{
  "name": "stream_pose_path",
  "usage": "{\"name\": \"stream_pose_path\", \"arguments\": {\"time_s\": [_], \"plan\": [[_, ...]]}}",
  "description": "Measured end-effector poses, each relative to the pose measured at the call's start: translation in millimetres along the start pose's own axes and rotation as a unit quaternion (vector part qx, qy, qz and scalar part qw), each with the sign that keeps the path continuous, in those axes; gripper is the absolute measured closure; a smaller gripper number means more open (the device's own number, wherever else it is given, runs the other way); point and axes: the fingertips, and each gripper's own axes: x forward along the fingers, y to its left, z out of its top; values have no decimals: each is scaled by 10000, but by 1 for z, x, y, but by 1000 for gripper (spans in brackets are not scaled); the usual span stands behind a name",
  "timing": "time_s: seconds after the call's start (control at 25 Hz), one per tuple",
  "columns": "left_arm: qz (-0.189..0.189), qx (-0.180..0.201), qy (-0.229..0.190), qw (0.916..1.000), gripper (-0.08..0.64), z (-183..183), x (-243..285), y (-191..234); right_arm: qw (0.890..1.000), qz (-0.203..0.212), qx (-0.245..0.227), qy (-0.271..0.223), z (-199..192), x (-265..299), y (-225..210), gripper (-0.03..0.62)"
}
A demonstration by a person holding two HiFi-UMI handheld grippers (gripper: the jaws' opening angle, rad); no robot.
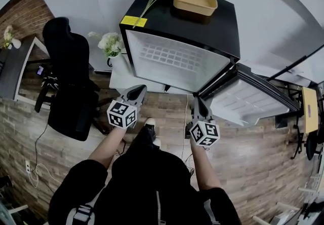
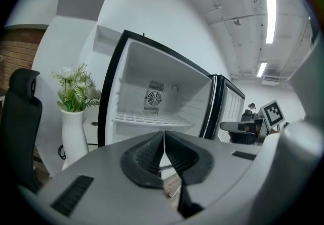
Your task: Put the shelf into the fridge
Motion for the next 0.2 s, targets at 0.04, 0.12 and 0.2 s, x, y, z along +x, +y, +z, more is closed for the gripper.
{"name": "stream_pose_path", "arguments": {"time_s": [0.04, 0.12, 0.2], "plan": [[2, -16, 6, 10000, 531, -1, 0, 0, 10000, 2, 3, 1, 0, 0, 0, 584], [1, -28, 13, 10000, 531, -2, 1, 1, 10000, 12, -5, 4, 0, 2, 1, 584], [-3, -21, 20, 10000, 531, -2, 2, 3, 10000, 22, -14, 5, 0, 4, 2, 584]]}}
